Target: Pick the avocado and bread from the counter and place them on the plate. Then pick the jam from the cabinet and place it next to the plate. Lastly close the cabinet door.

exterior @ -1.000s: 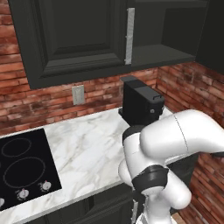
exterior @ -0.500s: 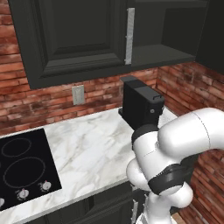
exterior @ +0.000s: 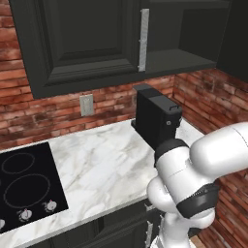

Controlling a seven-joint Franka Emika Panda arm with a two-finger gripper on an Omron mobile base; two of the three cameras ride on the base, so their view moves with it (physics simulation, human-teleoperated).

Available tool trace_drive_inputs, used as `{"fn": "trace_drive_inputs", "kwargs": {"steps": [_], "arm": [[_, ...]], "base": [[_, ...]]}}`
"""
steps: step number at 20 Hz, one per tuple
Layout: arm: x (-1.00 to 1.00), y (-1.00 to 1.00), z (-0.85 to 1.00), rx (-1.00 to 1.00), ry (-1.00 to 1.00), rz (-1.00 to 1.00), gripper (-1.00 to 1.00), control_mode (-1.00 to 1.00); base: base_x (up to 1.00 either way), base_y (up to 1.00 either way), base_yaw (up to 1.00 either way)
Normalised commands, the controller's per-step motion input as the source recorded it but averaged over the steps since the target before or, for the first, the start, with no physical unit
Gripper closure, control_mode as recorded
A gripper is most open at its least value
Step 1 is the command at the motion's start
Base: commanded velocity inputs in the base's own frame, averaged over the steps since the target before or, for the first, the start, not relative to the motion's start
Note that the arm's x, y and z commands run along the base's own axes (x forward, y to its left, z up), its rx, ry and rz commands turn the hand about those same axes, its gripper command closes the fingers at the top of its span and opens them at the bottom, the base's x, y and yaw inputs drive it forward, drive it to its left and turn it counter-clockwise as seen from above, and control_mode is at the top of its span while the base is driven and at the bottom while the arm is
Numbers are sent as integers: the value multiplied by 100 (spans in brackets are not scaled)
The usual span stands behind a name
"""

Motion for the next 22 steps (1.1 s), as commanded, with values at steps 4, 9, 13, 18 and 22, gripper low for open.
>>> {"fn": "trace_drive_inputs", "kwargs": {"steps": [4,9,13,18,22], "arm": [[-46,-4,99,45,6,37,-100,-100],[-67,-16,100,44,7,35,-100,-100],[-83,-27,100,41,9,31,-100,-100],[-37,-34,100,42,7,30,-100,-100],[0,-39,97,46,12,37,-100,-100]], "base": [[0,0,0],[0,0,0],[0,0,0],[0,0,0],[0,0,0]]}}
